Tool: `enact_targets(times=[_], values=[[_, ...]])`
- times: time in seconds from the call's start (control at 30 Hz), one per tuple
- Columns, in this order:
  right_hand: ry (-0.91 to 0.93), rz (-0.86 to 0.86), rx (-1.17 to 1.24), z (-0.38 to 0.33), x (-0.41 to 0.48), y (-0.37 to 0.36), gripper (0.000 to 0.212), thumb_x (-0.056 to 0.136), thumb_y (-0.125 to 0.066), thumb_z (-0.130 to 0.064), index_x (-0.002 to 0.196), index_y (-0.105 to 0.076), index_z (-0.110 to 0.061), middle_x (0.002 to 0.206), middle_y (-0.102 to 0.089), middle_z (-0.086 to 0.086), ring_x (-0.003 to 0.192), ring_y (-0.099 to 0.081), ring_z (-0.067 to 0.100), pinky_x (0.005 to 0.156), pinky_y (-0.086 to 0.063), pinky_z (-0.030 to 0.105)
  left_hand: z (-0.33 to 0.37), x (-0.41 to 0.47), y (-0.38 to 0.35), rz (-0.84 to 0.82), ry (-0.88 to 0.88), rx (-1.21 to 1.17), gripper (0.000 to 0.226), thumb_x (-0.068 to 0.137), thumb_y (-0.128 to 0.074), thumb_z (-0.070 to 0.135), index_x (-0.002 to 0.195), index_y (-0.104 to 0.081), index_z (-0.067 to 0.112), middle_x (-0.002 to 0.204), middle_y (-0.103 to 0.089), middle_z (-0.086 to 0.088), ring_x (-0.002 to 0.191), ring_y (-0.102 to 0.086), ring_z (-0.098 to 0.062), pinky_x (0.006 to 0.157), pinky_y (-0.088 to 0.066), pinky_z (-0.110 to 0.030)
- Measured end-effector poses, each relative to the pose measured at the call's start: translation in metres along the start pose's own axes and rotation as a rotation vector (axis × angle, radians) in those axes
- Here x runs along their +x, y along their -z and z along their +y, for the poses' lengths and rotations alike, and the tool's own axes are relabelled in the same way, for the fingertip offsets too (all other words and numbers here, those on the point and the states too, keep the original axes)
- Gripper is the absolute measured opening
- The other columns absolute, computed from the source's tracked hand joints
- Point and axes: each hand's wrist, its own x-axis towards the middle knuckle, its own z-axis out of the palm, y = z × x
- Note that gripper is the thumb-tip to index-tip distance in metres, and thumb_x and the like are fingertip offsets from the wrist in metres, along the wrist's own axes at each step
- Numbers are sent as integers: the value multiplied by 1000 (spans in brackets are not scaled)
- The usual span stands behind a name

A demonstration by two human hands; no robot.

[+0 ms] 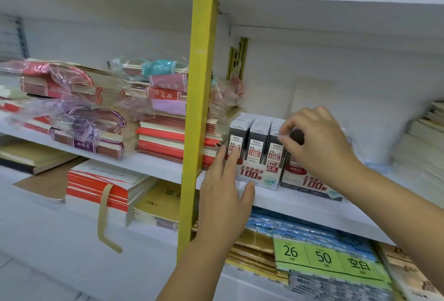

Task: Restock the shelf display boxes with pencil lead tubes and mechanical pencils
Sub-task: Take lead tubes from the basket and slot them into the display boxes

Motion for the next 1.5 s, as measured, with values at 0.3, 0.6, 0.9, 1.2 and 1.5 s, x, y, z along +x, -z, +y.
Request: enact_targets(times=[0.3, 0.6, 0.9, 1.2, 1.5], values=[[-1, 17, 27, -10, -8, 3, 30, 87, -68, -26, 116, -69, -17, 97, -58, -4, 98, -35, 9, 82, -25, 22, 0, -1, 2, -22, 11, -20, 75, 98, -59, 33, 158, -16, 34, 167, -10, 15, 151, -14, -6, 123, -27, -39], [-171, -88, 235, -7, 1, 15, 18, 92, -58, -34, 110, -63, -36, 89, -56, -17, 87, -51, 2, 75, -39, 25, 0, -1, 2, -28, 20, -28, 76, 98, -60, 34, 158, -14, 35, 167, -9, 16, 151, -13, -6, 123, -26, -40], [-62, 81, -135, -3, -7, -3, 23, 88, -65, -37, 109, -72, -29, 102, -51, -4, 102, -30, 16, 81, -26, 31, -2, -1, 3, -33, 2, -32, 76, 98, -59, 35, 159, -13, 34, 167, -7, 17, 152, -12, -6, 123, -26, -37], [-52, 125, 55, -7, -44, 13, 35, 92, -59, -23, 127, -62, -19, 116, -58, 3, 110, -36, 21, 92, -29, 31, -5, -35, 20, -93, -81, 82, 68, 97, -61, 32, 156, -28, 31, 163, -20, 16, 149, -14, -2, 115, -15, -17], [-321, -128, 702, -19, -210, -30, 19, 93, -58, -16, 105, -66, -28, 92, -58, -16, 73, -54, 5, 68, -40, 13, -75, -180, 21, -744, 56, 310, 54, 99, -59, 30, 149, -43, 20, 154, -38, 0, 141, -38, -18, 112, -33, -30]])
